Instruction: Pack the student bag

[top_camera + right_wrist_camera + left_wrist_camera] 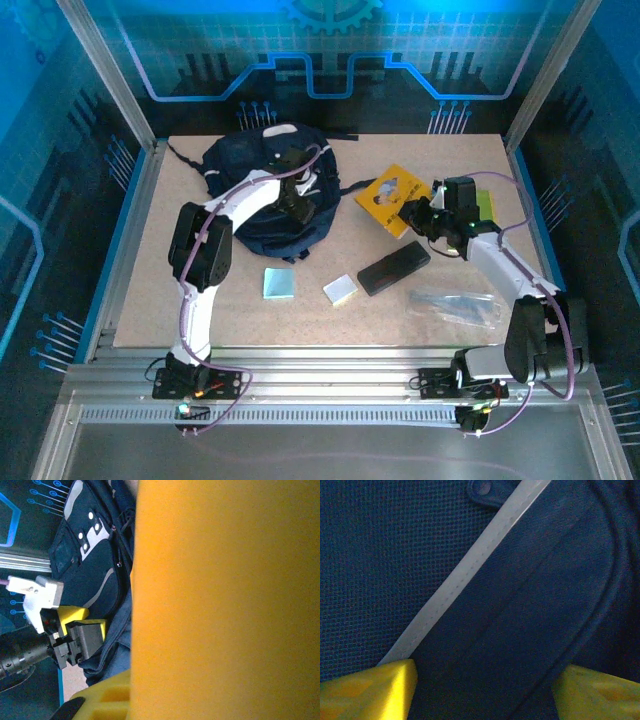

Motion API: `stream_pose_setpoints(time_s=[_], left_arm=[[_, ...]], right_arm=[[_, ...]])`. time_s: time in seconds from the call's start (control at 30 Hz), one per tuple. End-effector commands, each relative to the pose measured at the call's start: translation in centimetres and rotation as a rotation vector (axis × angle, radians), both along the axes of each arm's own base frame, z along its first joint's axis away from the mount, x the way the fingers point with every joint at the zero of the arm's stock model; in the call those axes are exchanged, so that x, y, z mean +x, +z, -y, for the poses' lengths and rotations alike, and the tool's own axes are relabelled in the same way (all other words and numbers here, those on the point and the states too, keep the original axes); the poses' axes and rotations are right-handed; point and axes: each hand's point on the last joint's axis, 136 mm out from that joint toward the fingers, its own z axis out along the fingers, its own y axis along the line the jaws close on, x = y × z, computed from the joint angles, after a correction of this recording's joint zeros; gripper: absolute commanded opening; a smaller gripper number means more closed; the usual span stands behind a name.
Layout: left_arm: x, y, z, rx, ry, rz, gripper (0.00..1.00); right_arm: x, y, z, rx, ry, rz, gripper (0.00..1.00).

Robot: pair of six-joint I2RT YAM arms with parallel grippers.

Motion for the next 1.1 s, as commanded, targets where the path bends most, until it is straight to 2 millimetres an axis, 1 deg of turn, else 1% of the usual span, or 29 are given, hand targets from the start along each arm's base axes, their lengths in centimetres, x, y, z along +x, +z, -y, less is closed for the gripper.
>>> stream_pose_setpoints(time_s=[0.0,0.1,0.13,0.17,0.23,0.3,0.33,0.37,0.4,0.57,0.6,0.7,0.8,0.93,0.97,1.0,1.07], left_arm=[[-1.6,-2.7,-2.2,0.079,0.011,-0.128,0.73],[-2.2,-3.8,-3.1,0.123,0.015,-0.139,0.73],[-2.2,-4.3,-3.5,0.138,0.020,-0.147,0.70],[-2.3,-4.6,-3.7,0.140,0.026,-0.157,0.61],[-2.1,-4.9,-3.7,0.128,0.042,-0.162,0.34],[-1.9,-4.3,-3.1,0.082,0.053,-0.157,0.16],[-1.5,-3.5,-2.6,0.053,0.059,-0.142,0.00],[-1.2,-2.6,-2.2,0.025,0.069,-0.124,0.00],[-0.8,-1.3,-1.5,-0.020,0.071,-0.104,0.00],[1.2,6.7,1.7,-0.229,0.100,-0.001,0.00],[1.5,8.4,2.1,-0.266,0.113,0.020,0.00],[2.3,12.7,3.3,-0.358,0.122,0.069,0.00],[2.8,15.7,4.1,-0.433,0.132,0.099,0.00],[3.5,18.5,4.4,-0.535,0.158,0.122,0.00],[3.7,19.2,4.5,-0.563,0.163,0.129,0.00],[3.9,19.6,4.5,-0.592,0.168,0.129,0.00],[4.1,20.5,4.7,-0.634,0.170,0.137,0.00]], right_arm=[[0.4,2.0,0.0,0.018,0.011,0.083,0.00],[0.4,2.2,0.2,0.010,0.002,0.090,0.00],[0.4,2.3,0.3,0.010,-0.001,0.095,0.00],[0.5,2.4,0.3,0.012,-0.001,0.098,0.00],[0.5,2.5,0.2,0.013,0.000,0.100,0.00],[0.3,2.6,0.2,0.013,0.006,0.102,0.00],[0.2,2.6,0.2,0.012,0.010,0.100,0.00],[0.1,2.7,0.1,0.008,0.013,0.103,0.00],[0.1,2.9,0.2,0.008,0.014,0.105,0.00],[-0.3,3.7,0.4,-0.006,0.008,0.129,0.00],[-0.5,3.8,0.6,-0.020,0.006,0.133,0.00],[-0.9,3.9,1.1,-0.052,-0.001,0.139,0.00],[-1.3,4.4,0.9,-0.044,0.014,0.150,0.00],[-1.6,5.1,-0.5,0.001,0.054,0.162,0.00],[-1.5,5.5,-1.1,0.019,0.061,0.172,0.00],[-1.6,4.8,-1.8,0.039,0.074,0.162,0.00],[-1.1,4.8,-3.5,0.077,0.099,0.177,0.00]])
